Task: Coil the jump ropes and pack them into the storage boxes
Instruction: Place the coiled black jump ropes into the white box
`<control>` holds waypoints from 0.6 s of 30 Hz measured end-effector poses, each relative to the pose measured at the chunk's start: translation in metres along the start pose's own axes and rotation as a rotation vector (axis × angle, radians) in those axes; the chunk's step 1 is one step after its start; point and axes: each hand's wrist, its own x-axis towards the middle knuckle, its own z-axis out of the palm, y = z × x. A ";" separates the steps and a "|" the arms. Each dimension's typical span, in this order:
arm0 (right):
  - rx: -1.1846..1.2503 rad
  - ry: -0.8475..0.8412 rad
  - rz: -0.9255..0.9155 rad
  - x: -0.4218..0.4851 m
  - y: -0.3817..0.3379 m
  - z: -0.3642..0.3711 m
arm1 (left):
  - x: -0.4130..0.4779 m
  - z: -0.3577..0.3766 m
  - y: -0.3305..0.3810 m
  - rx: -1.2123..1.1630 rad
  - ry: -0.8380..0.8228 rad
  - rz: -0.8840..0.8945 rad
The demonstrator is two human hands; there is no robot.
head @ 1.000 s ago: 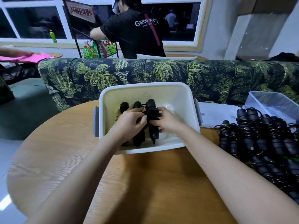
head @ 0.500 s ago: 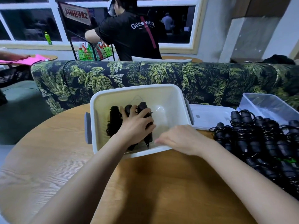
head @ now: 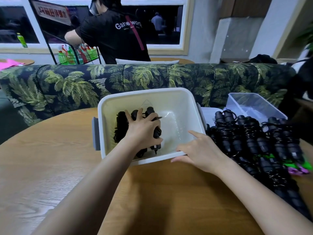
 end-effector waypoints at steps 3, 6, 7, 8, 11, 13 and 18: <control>0.093 -0.035 0.016 -0.010 0.006 -0.006 | 0.006 0.003 0.009 0.003 -0.003 0.002; 0.437 0.142 0.026 -0.020 0.014 -0.014 | 0.005 0.006 0.006 -0.023 0.019 0.001; 0.543 0.274 0.076 -0.024 0.019 -0.016 | 0.004 0.008 0.004 -0.029 0.029 0.006; 0.583 0.423 0.156 -0.030 0.025 -0.016 | 0.004 0.009 0.002 -0.034 0.039 0.011; 0.365 0.636 0.596 -0.044 0.052 -0.020 | 0.004 0.012 0.002 -0.059 0.065 0.031; 0.240 0.341 0.917 -0.047 0.073 -0.017 | 0.006 0.012 0.002 -0.075 0.057 0.030; 0.104 -0.111 1.040 -0.037 0.081 0.002 | 0.009 0.012 0.002 -0.085 0.009 0.000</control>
